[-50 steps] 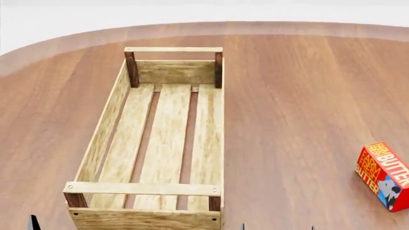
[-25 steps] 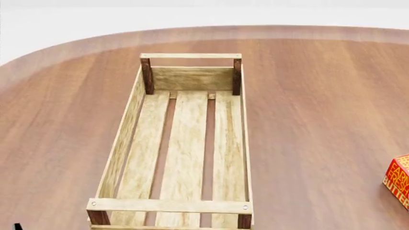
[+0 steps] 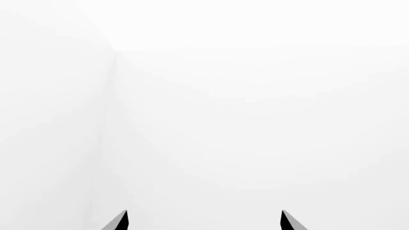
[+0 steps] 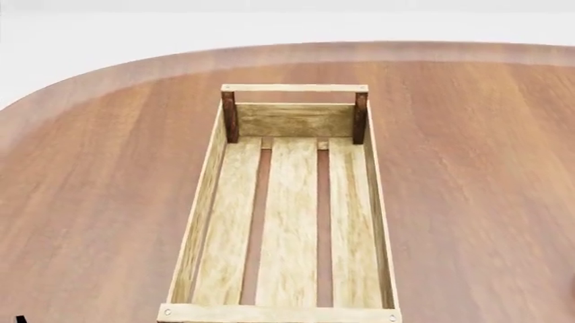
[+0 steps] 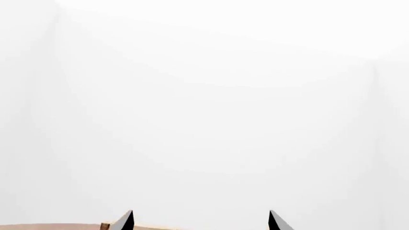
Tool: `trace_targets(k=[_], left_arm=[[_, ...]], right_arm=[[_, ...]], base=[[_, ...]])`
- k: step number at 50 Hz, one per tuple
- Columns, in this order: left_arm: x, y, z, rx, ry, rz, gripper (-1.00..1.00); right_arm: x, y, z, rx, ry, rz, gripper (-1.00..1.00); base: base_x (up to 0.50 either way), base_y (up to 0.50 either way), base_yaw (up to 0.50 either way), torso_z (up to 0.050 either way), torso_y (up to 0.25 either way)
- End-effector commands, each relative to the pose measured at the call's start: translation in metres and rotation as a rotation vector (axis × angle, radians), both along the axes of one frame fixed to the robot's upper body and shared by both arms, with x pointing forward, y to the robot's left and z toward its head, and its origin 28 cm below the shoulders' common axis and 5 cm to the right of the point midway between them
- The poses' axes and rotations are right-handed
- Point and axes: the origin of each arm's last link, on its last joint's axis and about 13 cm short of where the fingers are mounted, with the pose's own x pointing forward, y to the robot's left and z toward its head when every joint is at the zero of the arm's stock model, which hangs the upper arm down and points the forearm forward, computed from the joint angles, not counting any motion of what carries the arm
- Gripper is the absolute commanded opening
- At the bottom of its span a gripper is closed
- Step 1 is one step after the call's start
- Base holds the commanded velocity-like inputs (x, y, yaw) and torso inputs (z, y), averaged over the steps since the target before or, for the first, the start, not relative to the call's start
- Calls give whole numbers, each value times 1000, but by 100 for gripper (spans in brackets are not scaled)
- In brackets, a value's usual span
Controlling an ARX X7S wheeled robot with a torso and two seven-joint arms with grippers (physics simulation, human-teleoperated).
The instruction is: Pick up the cream cheese and put it in the tray.
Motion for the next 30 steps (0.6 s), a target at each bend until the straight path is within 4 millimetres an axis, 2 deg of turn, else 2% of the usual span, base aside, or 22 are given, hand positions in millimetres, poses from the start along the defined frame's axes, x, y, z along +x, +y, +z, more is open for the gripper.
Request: trace_targets(k=[1,18,30], left_arm=[[0,0,0,0,-2,0,100],[2,0,-1,2,4,0,100],[2,0,-1,3,5,2,100]], right_arm=[[0,0,0,0,-3,-3,100],[2,-2,0,14,3,-12,100],[3,-1,0,16,12,-10,100]], base=[[105,160,0,0,0],[105,154,0,0,0],[106,59,0,0,0]])
